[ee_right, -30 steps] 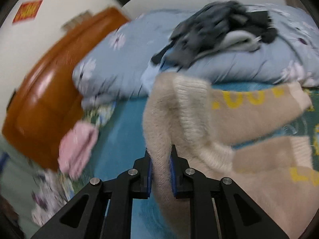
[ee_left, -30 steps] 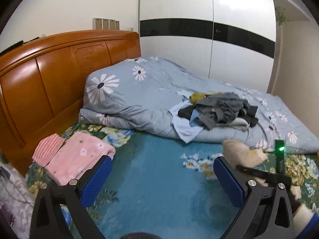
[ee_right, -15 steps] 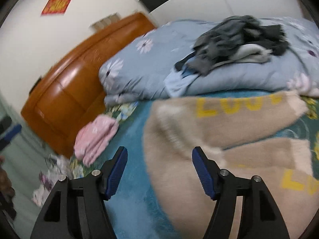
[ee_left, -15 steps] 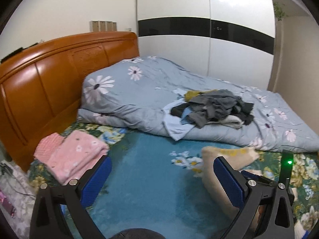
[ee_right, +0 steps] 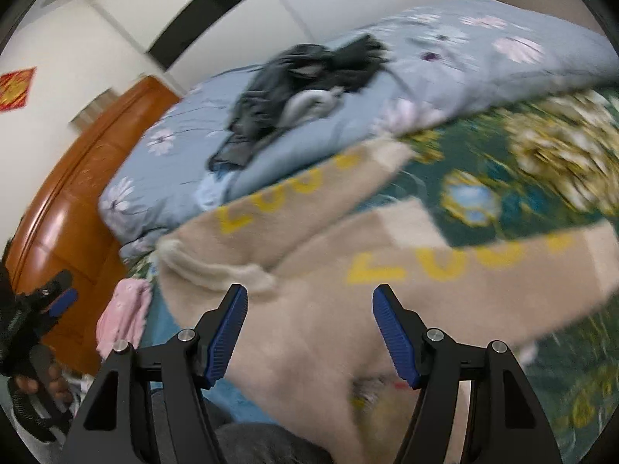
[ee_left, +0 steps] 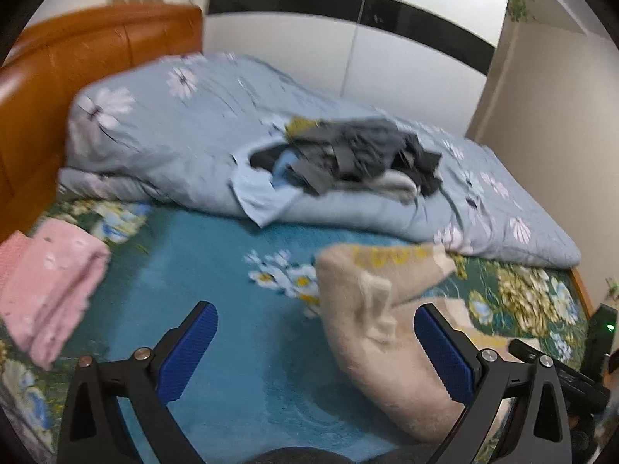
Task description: Fold clothes
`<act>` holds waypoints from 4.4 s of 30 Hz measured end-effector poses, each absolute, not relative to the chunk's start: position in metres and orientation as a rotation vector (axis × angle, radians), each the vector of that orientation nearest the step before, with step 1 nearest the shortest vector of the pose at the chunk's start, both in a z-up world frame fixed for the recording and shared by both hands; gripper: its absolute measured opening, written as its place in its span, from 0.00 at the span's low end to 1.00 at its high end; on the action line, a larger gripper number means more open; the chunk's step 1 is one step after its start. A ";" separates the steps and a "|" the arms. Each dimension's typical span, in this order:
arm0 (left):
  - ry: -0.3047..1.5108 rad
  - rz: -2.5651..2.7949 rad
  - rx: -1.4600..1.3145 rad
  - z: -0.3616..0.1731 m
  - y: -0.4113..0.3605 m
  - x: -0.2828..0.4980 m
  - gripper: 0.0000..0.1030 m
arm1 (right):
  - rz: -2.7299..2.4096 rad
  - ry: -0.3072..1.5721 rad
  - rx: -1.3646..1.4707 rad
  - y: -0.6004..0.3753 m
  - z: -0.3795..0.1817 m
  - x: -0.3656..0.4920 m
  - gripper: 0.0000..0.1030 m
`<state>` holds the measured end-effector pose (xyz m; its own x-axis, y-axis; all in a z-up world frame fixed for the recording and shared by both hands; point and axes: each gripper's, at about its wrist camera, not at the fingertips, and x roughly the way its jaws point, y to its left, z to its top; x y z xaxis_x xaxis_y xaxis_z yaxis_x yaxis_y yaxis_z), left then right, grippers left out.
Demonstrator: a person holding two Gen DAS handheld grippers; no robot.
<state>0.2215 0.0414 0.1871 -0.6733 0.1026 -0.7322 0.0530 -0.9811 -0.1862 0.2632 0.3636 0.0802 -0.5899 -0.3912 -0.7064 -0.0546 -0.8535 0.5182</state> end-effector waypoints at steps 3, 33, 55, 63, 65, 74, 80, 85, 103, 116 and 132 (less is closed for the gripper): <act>-0.308 2.767 -1.320 0.162 0.043 0.205 0.99 | -2.538 -0.845 1.363 0.373 0.073 0.271 0.67; -0.492 2.397 -1.379 0.134 0.089 0.089 0.17 | -2.168 -1.599 1.118 0.408 0.037 0.260 0.12; -0.559 2.394 -1.544 0.100 0.019 0.097 0.45 | -2.051 -1.290 1.203 0.313 0.049 0.213 0.06; -0.153 2.292 -1.511 0.098 0.132 0.121 0.61 | -2.236 -1.366 1.126 0.376 0.070 0.242 0.07; -0.065 2.269 -1.526 0.089 0.161 0.124 0.64 | -2.276 -1.409 1.121 0.395 0.067 0.257 0.07; 0.427 2.212 -1.613 0.041 0.230 0.156 0.65 | -2.346 -1.594 1.149 0.455 0.041 0.308 0.08; 0.562 2.274 -1.638 0.034 0.225 0.159 0.36 | -2.336 -1.630 1.167 0.461 0.036 0.317 0.08; 0.448 2.350 -1.584 0.051 0.211 0.161 0.15 | -2.330 -1.646 1.175 0.465 0.034 0.322 0.09; -0.227 2.950 -1.571 0.097 -0.068 0.173 0.13 | -2.299 -1.473 1.231 0.415 0.049 0.296 0.08; -0.647 2.863 -1.872 0.004 -0.153 0.216 0.13 | -2.240 -1.146 1.411 0.333 0.038 0.191 0.08; -0.845 2.804 -1.648 0.014 -0.194 0.188 0.66 | -2.260 0.007 1.528 0.155 0.006 0.031 0.46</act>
<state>0.1881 -0.1936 0.0140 -0.5009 0.0627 -0.8632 0.4249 -0.8511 -0.3084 0.0312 0.1553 0.0063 -0.3147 -0.3300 -0.8900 0.3351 -0.9159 0.2211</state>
